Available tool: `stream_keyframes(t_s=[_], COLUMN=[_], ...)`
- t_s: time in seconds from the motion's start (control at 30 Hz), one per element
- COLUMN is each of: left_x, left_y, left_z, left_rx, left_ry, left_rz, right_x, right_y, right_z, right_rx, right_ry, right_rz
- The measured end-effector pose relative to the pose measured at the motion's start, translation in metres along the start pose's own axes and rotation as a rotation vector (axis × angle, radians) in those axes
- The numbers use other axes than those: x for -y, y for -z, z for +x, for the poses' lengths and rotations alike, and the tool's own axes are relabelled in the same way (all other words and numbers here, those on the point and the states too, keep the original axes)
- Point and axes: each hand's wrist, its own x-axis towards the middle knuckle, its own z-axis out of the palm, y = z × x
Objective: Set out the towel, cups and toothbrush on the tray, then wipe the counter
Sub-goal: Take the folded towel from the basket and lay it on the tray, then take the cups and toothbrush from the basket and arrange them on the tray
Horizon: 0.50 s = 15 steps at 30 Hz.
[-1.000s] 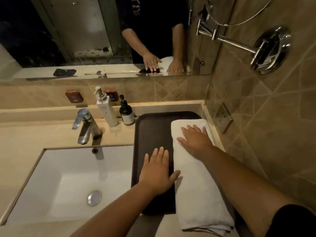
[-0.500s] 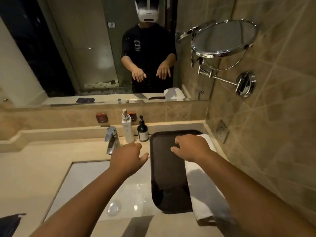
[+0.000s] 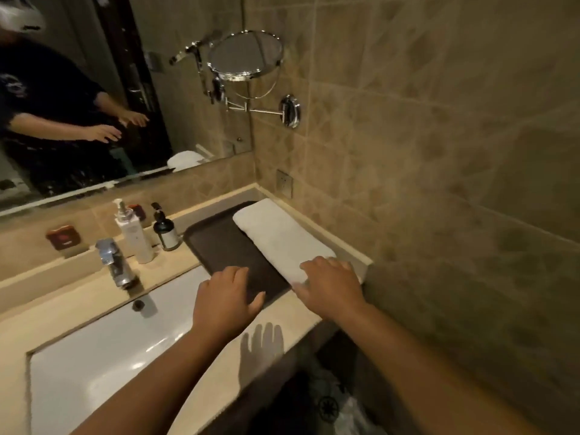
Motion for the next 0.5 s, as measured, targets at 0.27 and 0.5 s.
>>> stream_keyframes(t_s=[0.27,0.5], left_x=[-0.179,-0.38], left_y=[0.014,0.032], left_z=[-0.046,-0.192], left_rx=[0.064,0.13], left_ry=[-0.517,-0.953], left_rz=[-0.071,-0.155], right_x=[-0.106,-0.165], right_y=[0.063,0.123], right_z=[-0.19,-0.462], right_rx=[-0.082,-0.132], right_ry=[-0.438,-0.836], right_rz=[-0.096,-0.198])
